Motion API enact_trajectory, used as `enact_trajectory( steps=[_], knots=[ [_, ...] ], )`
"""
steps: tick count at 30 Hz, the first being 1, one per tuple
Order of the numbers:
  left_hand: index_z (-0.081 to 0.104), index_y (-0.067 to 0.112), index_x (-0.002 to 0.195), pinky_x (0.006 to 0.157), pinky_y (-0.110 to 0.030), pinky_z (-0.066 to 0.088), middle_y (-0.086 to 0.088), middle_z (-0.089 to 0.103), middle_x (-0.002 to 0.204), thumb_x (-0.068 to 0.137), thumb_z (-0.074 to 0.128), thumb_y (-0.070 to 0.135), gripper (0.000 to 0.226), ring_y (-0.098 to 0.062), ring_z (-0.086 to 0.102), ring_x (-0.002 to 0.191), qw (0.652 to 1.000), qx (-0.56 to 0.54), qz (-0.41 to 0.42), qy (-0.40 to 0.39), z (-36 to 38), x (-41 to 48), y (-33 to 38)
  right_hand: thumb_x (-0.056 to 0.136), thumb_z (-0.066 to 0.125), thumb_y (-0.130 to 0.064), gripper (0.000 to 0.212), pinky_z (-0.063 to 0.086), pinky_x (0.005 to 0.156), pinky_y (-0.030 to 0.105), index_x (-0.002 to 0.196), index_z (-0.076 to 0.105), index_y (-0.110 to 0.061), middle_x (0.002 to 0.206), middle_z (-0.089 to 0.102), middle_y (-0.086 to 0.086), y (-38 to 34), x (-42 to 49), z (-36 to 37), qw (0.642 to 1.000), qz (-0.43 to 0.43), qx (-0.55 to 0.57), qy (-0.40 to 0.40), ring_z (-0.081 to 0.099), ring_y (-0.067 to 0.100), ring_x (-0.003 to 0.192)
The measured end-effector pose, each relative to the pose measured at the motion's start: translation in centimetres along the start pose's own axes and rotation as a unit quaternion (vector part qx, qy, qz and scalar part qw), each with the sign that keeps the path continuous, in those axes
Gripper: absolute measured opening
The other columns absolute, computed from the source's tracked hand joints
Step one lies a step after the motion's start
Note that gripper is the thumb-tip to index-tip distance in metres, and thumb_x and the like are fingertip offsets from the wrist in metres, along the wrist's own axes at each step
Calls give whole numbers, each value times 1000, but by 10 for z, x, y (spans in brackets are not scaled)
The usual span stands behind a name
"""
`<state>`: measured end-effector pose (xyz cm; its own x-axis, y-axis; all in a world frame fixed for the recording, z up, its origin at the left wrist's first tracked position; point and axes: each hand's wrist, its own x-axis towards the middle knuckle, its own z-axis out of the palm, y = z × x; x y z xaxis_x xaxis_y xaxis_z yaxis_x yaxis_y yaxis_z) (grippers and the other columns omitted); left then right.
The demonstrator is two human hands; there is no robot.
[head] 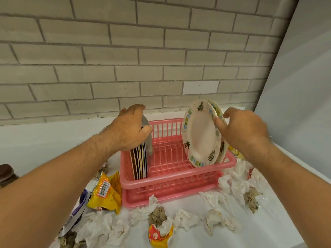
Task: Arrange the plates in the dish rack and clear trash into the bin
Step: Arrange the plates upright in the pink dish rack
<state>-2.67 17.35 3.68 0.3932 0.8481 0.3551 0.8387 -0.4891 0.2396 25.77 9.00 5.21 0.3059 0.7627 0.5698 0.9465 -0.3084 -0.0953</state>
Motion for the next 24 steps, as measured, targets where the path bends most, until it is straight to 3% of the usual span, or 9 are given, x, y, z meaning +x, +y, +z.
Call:
enact_trajectory(
  steps=[3,5,7,9,12,14,17,21,24],
  knots=[
    [28,14,140,86,-31,37,-9,47,131,89,39,34,56,-21,40,116,999,-31,3,22,2,1,-3,89,41,-60,42,31,48,22,100,61,-25,63,53,-9,-11,-1,-16,995,-32,91,37,52,17,59],
    [31,14,137,83,-29,35,-8,50,126,91,36,32,50,-18,40,110,998,-47,6,29,3,2,-4,90,47,-55,29,35,49,21,95,62,-31,63,57,-15,-30,-10,-14,976,-72,205,-11,55,6,57],
    [33,14,137,84,-29,34,-6,51,127,92,35,32,48,-19,41,113,998,-55,11,33,4,2,-6,90,53,-48,20,48,56,23,93,64,-33,70,63,-14,-53,-25,-4,939,-103,310,-107,59,1,64],
    [34,15,137,87,-28,33,-6,50,130,92,35,32,48,-21,42,118,998,-55,19,36,4,3,-7,90,53,-50,29,56,77,30,107,64,-29,93,67,-12,-75,-42,12,899,-121,371,-199,62,2,83],
    [34,15,138,90,-27,31,-6,48,136,93,35,32,49,-22,40,123,998,-51,28,37,3,3,-9,87,50,-59,53,46,99,37,131,50,-29,130,55,-10,-99,-63,36,866,-119,421,-242,52,7,115],
    [34,15,139,92,-26,30,-6,45,140,93,35,32,49,-21,39,126,997,-51,35,36,3,3,-10,88,49,-59,52,45,98,32,133,45,-33,127,52,-21,-111,-71,46,852,-120,455,-231,49,1,115],
    [35,15,139,92,-26,30,-6,45,141,94,36,32,48,-21,39,126,997,-51,43,38,2,3,-12,89,49,-55,38,41,83,16,126,42,-45,103,47,-43,-122,-77,53,842,-127,479,-215,50,-15,98],
    [35,16,139,92,-25,29,-5,45,140,95,37,31,47,-20,39,126,996,-52,51,47,3,3,-14,90,48,-53,38,46,85,22,126,39,-48,109,54,-32,-126,-77,54,847,-138,472,-200,55,-7,98],
    [35,17,139,94,-24,28,-3,42,144,95,36,33,47,-19,36,130,996,-49,55,43,3,4,-17,90,47,-48,39,38,77,11,127,34,-44,105,51,-30,-126,-75,51,866,-176,437,-167,50,-14,89]
  ],
)
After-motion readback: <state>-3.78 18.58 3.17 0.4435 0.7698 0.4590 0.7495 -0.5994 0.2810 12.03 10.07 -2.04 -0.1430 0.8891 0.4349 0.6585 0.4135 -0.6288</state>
